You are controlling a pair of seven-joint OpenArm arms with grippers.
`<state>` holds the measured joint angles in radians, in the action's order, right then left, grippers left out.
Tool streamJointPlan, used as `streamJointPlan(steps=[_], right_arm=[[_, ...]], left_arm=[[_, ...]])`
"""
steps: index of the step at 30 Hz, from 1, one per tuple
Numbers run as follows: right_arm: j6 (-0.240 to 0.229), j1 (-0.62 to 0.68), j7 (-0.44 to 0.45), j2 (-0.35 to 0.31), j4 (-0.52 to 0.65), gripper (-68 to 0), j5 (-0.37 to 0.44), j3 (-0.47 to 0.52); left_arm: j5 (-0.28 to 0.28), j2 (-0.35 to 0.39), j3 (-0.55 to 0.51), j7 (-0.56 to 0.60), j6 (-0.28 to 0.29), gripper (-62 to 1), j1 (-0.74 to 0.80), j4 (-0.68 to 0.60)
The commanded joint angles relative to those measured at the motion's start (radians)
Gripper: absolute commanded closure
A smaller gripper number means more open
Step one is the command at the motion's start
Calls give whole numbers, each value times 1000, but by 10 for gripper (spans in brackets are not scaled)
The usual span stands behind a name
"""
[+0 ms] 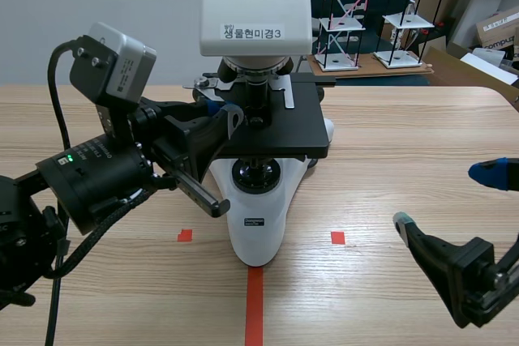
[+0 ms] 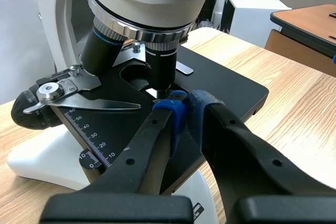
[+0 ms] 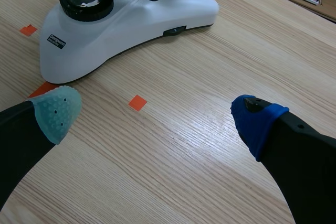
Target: Return to the home posture
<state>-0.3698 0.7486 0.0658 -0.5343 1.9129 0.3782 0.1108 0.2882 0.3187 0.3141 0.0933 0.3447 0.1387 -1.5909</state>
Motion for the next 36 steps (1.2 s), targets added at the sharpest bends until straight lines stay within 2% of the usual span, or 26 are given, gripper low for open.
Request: streamJointPlan(steps=[1,5,8,9,14,22,32,36], right_arm=[[4,0,18,0,10,-634,8,10],[4,0,18,0,10,-634,8,10],[4,0,18,0,10,-634,8,10],[4,0,18,0,10,-634,8,10],[4,0,18,0,10,-634,8,10],[4,0,18,0,10,-634,8,10],[4,0,18,0,10,-634,8,10],[4,0,18,0,10,-634,8,10]], left_arm=[[6,1,-11,14,3,-23,3,-11],[6,1,-66,24,14,-23,43,-14],[11,18,-117,65,93,-23,99,-47],[10,30,-130,77,100,-23,122,-66],[10,99,-206,145,95,-23,237,-121],[10,178,-360,321,95,-23,447,-124],[-3,187,-535,506,96,-26,682,-124],[-49,186,-578,588,96,-43,752,-124]])
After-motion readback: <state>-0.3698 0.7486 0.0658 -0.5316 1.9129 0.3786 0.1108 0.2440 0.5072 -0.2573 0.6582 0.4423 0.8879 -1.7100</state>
